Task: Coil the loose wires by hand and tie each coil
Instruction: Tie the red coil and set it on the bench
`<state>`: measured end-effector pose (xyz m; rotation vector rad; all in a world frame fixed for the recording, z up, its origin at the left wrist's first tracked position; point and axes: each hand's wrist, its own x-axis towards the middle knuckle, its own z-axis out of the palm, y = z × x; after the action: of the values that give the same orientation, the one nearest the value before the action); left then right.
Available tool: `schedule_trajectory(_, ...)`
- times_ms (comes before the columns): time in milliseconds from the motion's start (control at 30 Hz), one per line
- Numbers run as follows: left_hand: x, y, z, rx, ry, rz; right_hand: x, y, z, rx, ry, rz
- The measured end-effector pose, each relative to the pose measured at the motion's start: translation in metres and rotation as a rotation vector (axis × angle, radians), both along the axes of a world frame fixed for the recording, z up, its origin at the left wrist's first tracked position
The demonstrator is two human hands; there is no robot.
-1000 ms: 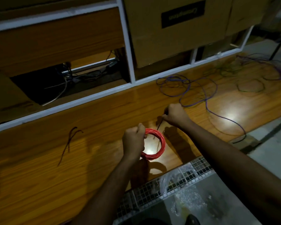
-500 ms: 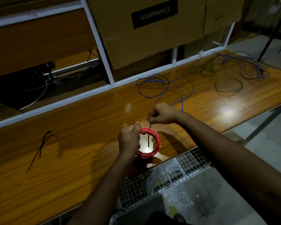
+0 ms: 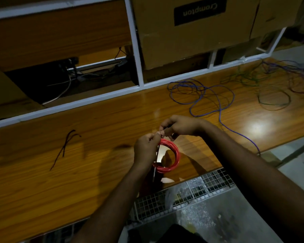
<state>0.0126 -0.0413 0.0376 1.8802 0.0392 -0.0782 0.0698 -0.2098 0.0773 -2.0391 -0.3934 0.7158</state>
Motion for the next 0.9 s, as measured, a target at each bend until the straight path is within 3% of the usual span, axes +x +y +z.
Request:
schedule_trajectory(133,0.001,0.026,0.003,-0.015,0.017,-0.025,0.007,0.022,0.003,0.054,0.087,0.022)
schedule_trajectory(333,0.002,0.049,0.003,-0.041,0.049,-0.027,0.007,0.053,0.011,-0.037,0.037,-0.079)
schedule_trajectory(400,0.005,0.056,0.003,-0.071,0.058,0.014,0.0,0.064,0.012,-0.153,-0.178,-0.176)
schedule_trajectory(500,0.011,0.069,0.0,-0.145,0.083,0.089,-0.039,0.082,0.012,-0.218,-0.682,-0.354)
schedule_trajectory(567,0.017,0.077,-0.002,-0.183,0.108,0.11,-0.075,0.095,0.006,-0.236,-0.868,-0.248)
schedule_trajectory(667,0.023,0.084,-0.002,-0.2,0.128,0.14,-0.108,0.117,-0.014,-0.392,-0.986,-0.084)
schedule_trajectory(900,0.026,0.086,-0.004,-0.19,0.098,0.171,-0.108,0.127,-0.035,-0.247,-1.018,-0.167)
